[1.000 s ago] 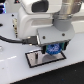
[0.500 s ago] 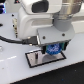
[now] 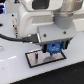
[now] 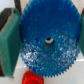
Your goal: Insert the blue gear onto the right peg, followed by the red gear
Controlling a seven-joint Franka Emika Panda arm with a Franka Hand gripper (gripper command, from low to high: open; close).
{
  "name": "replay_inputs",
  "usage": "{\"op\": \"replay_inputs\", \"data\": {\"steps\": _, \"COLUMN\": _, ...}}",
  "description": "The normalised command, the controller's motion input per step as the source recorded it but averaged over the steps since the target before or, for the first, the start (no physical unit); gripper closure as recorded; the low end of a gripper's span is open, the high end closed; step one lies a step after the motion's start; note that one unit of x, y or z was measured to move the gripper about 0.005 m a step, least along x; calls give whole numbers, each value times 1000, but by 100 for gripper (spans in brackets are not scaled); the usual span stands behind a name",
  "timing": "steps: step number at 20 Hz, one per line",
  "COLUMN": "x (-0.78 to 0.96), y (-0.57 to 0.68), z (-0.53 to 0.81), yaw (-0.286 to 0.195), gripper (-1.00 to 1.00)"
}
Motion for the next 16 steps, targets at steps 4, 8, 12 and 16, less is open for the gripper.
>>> {"op": "replay_inputs", "data": {"steps": 4, "x": 70, "y": -3, "z": -60, "yaw": 0, "gripper": 100}}
{"op": "replay_inputs", "data": {"steps": 8, "x": 121, "y": -1, "z": -150, "yaw": 0, "gripper": 100}}
{"op": "replay_inputs", "data": {"steps": 12, "x": 86, "y": 1, "z": -211, "yaw": 0, "gripper": 100}}
{"op": "replay_inputs", "data": {"steps": 16, "x": 59, "y": 18, "z": -225, "yaw": 0, "gripper": 100}}
